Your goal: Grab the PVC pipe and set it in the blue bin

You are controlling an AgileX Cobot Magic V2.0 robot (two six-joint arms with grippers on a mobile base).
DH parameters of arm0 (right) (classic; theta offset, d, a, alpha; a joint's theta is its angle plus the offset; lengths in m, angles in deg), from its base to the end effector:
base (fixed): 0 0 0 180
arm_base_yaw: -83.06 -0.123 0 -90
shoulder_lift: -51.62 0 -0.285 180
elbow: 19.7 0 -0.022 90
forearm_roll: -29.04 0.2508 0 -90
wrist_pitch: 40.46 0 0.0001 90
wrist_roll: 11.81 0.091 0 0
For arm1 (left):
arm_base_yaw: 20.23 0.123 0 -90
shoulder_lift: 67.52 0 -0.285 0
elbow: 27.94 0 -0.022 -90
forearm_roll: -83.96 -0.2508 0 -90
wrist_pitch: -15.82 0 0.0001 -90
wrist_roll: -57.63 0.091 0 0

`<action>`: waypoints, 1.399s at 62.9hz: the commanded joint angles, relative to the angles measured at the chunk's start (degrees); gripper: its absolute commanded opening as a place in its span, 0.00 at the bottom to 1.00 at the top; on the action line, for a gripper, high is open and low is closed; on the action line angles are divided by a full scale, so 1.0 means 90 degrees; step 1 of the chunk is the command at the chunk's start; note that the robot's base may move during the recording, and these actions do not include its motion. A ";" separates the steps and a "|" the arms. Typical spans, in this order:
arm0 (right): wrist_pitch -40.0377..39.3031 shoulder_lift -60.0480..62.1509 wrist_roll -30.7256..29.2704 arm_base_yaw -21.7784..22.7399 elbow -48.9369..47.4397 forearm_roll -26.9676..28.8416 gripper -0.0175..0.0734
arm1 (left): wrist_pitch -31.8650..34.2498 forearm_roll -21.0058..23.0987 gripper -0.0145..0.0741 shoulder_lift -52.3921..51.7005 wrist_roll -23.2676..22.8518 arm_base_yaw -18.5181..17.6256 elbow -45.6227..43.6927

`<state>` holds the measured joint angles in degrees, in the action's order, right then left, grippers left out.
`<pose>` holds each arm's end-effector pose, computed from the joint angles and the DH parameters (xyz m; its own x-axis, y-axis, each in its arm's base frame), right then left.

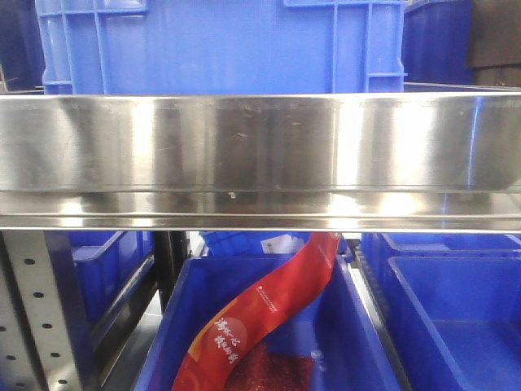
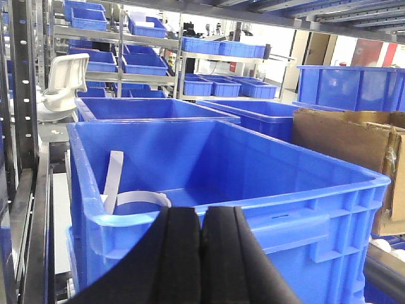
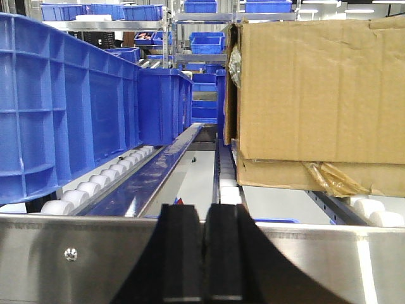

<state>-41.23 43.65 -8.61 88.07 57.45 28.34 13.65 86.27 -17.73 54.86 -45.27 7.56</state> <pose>0.0561 -0.0049 0.2146 0.1018 0.0349 -0.9942 0.0828 0.9956 0.0434 0.1404 -0.0658 0.3871 0.0024 -0.0988 -0.9951 0.4265 0.9002 -0.0884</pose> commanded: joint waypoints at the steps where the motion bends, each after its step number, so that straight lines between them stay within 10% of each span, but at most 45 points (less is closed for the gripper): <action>1: -0.0105 0.0020 -0.0028 0.0034 0.0008 -0.0054 0.01 | 0.0169 0.0017 0.04 -0.0044 -0.0021 -0.0027 0.0005; 43: -0.0105 0.0020 -0.0028 0.0034 0.0008 -0.0054 0.01 | 0.0353 -0.0257 0.04 -0.3324 -0.0021 0.2577 0.3816; 88: -0.0106 0.0020 -0.0028 0.0034 0.0008 -0.0054 0.01 | 0.0065 -0.0257 0.04 -0.4666 -0.0021 0.2713 0.4636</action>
<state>-41.23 43.65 -8.72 88.17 57.56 28.34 13.56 83.96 -59.40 54.86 -20.90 49.34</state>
